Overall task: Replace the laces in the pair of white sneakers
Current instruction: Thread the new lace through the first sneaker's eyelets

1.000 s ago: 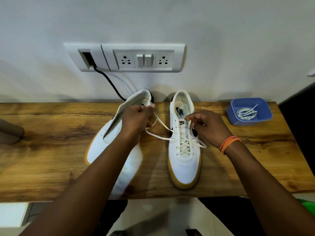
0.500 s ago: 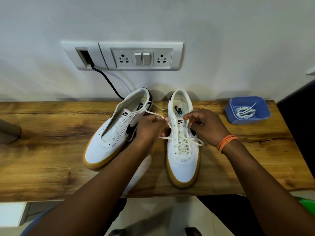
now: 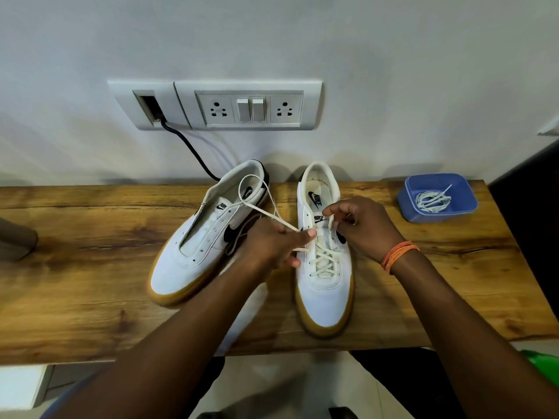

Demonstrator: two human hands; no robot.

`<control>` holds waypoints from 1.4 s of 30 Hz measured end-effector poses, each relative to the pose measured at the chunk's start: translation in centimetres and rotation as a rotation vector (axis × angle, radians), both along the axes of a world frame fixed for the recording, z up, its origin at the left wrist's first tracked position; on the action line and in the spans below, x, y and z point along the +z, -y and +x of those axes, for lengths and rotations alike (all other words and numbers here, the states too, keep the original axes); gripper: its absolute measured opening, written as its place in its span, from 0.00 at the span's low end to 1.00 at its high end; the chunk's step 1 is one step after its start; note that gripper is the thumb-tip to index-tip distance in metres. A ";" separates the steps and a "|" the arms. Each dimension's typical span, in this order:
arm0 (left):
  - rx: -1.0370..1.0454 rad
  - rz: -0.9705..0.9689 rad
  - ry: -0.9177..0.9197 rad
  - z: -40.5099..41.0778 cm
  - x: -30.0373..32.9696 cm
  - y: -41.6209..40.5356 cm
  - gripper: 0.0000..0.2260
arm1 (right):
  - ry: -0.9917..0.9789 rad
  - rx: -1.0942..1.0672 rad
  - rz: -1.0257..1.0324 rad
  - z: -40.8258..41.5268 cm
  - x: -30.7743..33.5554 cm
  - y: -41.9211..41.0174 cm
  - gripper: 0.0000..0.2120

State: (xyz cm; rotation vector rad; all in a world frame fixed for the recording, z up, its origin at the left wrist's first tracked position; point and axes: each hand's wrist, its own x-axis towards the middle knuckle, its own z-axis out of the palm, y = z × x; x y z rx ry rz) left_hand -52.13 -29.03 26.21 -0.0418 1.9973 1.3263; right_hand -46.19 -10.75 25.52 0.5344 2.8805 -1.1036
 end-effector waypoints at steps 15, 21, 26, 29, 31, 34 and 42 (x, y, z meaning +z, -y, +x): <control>0.139 0.000 -0.091 -2.9 0.8 1.1 0.12 | 0.009 0.002 0.035 0.1 0.1 -0.1 0.17; -0.587 -0.269 0.020 -2.0 0.8 0.9 0.13 | 0.017 0.010 0.023 0.2 0.2 -0.2 0.16; -0.612 -0.147 -0.090 -3.7 3.8 2.6 0.07 | 0.018 0.021 0.061 0.2 0.5 -0.1 0.13; -0.461 0.020 -0.218 -4.9 6.2 3.4 0.06 | -0.033 0.054 -0.016 0.1 1.6 1.0 0.11; -0.330 0.178 -0.247 -5.5 7.4 3.8 0.07 | -0.070 0.095 -0.193 0.0 2.8 2.3 0.10; -0.192 0.387 -0.230 -6.0 8.2 4.3 0.10 | -0.112 0.125 -0.490 -0.3 4.1 4.2 0.12; -0.008 0.638 -0.216 -5.7 9.0 3.8 0.11 | -0.198 0.098 -0.409 -1.3 5.2 6.2 0.10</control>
